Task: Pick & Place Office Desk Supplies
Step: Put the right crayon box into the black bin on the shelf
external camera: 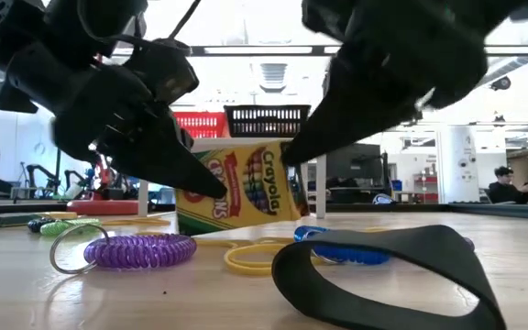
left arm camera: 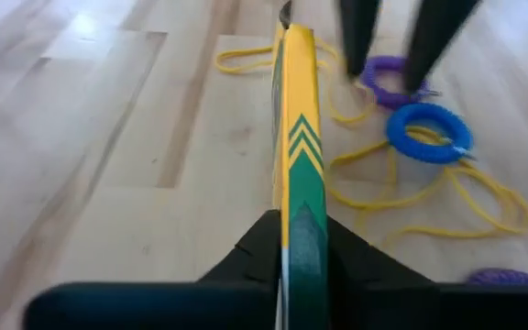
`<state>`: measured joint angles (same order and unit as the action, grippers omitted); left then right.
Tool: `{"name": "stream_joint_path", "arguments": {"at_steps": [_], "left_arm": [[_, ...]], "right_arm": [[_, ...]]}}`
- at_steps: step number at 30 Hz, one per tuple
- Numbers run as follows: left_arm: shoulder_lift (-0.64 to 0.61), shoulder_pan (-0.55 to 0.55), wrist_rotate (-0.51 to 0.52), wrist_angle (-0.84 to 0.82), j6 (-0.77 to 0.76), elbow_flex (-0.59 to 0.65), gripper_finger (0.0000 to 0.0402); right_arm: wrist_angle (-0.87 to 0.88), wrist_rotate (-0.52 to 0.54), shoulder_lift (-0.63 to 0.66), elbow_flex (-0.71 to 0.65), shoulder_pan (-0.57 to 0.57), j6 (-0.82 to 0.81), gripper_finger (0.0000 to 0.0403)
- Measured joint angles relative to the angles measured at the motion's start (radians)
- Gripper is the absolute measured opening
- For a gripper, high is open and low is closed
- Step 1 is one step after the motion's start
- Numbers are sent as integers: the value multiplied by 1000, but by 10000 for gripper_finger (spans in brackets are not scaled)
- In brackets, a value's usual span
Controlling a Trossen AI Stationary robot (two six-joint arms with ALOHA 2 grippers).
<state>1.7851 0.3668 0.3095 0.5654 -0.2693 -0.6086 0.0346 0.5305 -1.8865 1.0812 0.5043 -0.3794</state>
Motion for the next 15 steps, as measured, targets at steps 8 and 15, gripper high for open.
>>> {"name": "stream_joint_path", "arguments": {"at_steps": [8,15], "left_arm": [[0,4,54,0,-1,7,50],[1,11,33,25,15,6,62]], "right_arm": [[70,131,53,-77,41,-186,185],[-294,218,-42,-197,21,-143,226]]}}
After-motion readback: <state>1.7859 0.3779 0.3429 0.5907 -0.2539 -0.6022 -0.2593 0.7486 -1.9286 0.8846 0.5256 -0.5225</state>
